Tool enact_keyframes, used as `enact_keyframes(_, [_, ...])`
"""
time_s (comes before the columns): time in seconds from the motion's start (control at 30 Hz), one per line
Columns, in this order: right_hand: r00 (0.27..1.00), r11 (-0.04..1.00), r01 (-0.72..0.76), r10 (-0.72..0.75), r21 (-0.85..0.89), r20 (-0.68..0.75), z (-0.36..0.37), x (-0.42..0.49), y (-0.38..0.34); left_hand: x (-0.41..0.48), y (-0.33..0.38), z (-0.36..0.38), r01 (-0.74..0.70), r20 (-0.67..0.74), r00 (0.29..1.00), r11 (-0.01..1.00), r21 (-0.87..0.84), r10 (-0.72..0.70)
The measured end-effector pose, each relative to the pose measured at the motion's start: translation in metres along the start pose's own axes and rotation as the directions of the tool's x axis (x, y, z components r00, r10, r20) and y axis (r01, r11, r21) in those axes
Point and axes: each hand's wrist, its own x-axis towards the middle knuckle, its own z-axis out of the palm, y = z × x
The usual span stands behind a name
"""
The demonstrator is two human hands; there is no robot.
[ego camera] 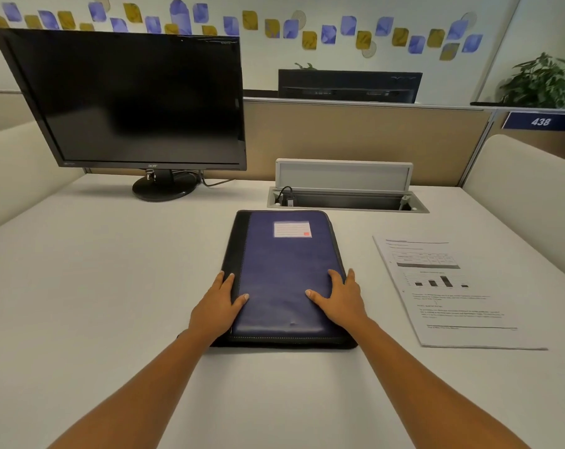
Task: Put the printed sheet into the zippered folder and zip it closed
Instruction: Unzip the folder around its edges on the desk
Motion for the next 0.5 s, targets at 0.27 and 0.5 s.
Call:
enact_keyframes(0.27, [0.987,0.972,-0.161,0.160,0.170,0.018,-0.013,-0.006,-0.010,0.010,-0.005,-0.011,0.025,0.026,0.999,1.000,-0.009,-0.025])
enact_keyframes(0.5, [0.927,0.742,-0.367,0.244,0.561,0.284,-0.004,-0.020,-0.028,0.013,0.018,-0.016,-0.065,0.142,0.989,0.983,0.171,0.040])
